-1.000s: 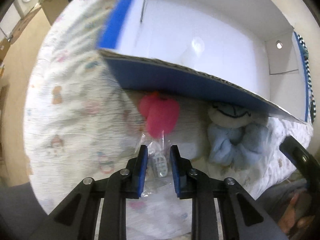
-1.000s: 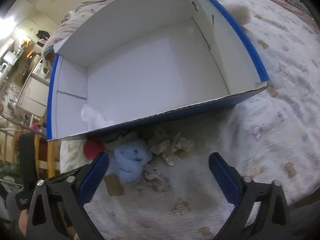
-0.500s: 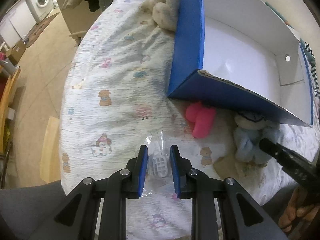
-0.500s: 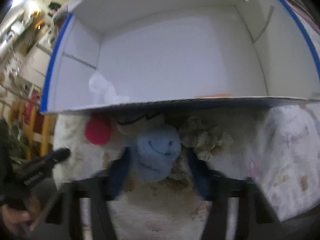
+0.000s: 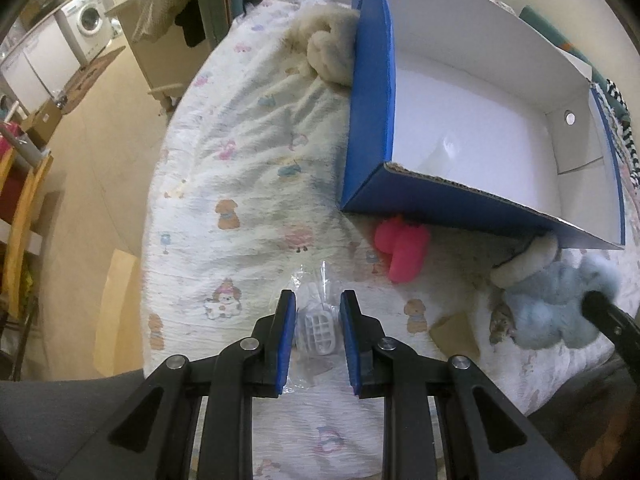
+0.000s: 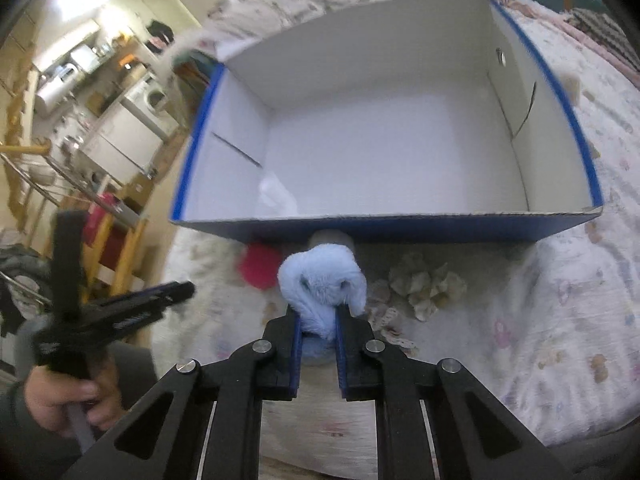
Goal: Organize soft objects
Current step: 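Close the right tool on the light blue plush while the left tool holds the bag, then carry the bag and plush into the box and open both tools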
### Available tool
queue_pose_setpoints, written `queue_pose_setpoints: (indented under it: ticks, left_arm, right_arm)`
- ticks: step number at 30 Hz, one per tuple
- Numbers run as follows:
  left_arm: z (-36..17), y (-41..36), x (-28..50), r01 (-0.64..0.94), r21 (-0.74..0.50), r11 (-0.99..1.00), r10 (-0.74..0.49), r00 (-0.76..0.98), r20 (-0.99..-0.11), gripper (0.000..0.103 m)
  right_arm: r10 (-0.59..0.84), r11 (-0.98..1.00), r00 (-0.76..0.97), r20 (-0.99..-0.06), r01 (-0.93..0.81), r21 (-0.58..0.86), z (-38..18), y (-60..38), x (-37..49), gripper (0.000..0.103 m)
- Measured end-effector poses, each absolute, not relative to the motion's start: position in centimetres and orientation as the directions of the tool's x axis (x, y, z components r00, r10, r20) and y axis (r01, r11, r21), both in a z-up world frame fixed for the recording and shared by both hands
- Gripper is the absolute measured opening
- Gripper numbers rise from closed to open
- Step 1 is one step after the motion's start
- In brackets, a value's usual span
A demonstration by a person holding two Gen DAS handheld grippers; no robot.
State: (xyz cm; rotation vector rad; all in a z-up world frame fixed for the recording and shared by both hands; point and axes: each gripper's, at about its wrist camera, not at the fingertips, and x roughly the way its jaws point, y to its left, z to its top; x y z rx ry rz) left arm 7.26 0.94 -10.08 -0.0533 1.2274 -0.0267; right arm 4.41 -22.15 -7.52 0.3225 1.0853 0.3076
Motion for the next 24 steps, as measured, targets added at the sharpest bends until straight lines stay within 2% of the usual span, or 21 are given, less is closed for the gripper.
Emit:
queue_pose_setpoints:
  ticks: [10, 14, 24]
  left_arm:
    - [-7.4, 2.2, 6.5, -0.046, -0.045, 0.998, -0.022, 0.408, -0.913, 0.021]
    - [-5.5, 2.0, 6.6, -0.040, -0.058, 0.998, -0.033, 0.453, -0.891, 0.021]
    - [-0.8, -0.5, 8.6, 0.026, -0.051, 0.998, -0.057, 0.541, -0.839, 0.021]
  right_arm:
    - [0.482, 0.866, 0.478, -0.735, -0.129, 0.484, -5.3, -23.0, 3.0, 0.016]
    - [0.535, 0.828, 0.505, -0.677, -0.152, 0.540, -3.2, -24.1, 2.0, 0.016]
    - [0.556, 0.799, 0.611, -0.563, -0.207, 0.564, 3.1, -27.2, 2.8, 0.016]
